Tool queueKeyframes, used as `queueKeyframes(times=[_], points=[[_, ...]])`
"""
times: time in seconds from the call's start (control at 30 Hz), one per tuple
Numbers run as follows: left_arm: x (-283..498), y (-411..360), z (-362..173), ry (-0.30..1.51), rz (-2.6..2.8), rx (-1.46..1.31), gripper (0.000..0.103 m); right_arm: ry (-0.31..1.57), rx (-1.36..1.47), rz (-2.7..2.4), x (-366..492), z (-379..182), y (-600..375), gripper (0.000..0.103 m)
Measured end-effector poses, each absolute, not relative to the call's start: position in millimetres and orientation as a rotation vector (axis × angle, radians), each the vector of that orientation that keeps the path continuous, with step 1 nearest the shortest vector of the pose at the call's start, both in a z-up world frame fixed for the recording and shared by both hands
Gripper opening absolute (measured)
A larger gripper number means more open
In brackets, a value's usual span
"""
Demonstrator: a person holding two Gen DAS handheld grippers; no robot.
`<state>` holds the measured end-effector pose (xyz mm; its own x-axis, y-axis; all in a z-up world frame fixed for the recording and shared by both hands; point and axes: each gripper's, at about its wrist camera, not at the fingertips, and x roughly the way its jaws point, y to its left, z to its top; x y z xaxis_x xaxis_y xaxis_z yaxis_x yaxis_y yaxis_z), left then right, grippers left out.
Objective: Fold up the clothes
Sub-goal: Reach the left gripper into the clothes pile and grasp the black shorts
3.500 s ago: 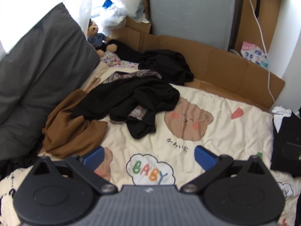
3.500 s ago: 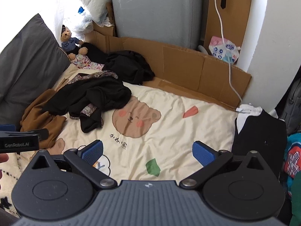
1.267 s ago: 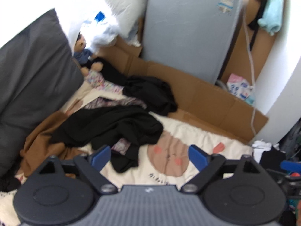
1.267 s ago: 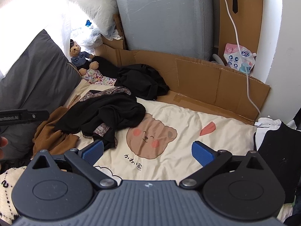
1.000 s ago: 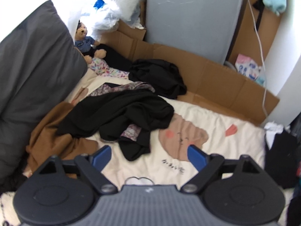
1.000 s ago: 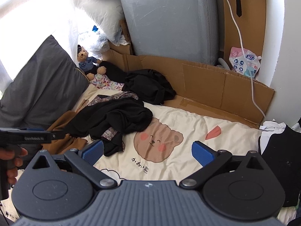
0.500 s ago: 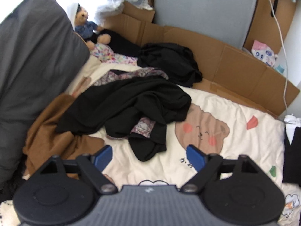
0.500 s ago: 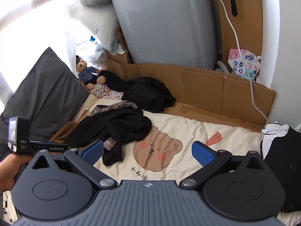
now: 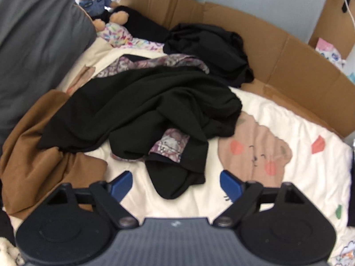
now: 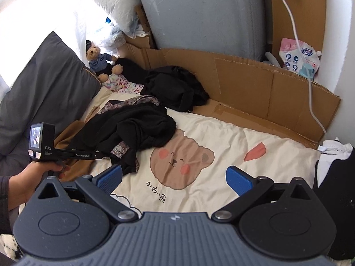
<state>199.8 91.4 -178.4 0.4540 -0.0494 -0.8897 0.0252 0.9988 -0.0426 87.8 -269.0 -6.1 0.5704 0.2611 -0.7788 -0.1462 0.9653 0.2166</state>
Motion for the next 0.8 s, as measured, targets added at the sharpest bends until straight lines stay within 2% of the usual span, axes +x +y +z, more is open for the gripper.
queueKeyframes(times=[0.17,0.43,0.7,0.8], points=[[210,96,-204,1.111,-0.06,-0.047,0.086,0.913,-0.015,0.225,96,-33,-257,0.103],[214,105,-230,1.081,-0.096,-0.078,0.081,0.873,-0.037,0.283,95,-92,-256,0.103],[224,127,-262,1.066,-0.107,-0.315,0.082,0.923,-0.011,0.305,83,-127,-264,0.103],[226,104,-273,1.086,-0.07,-0.133,0.084,0.918,-0.024,0.309,81,-130,-263,0.103]])
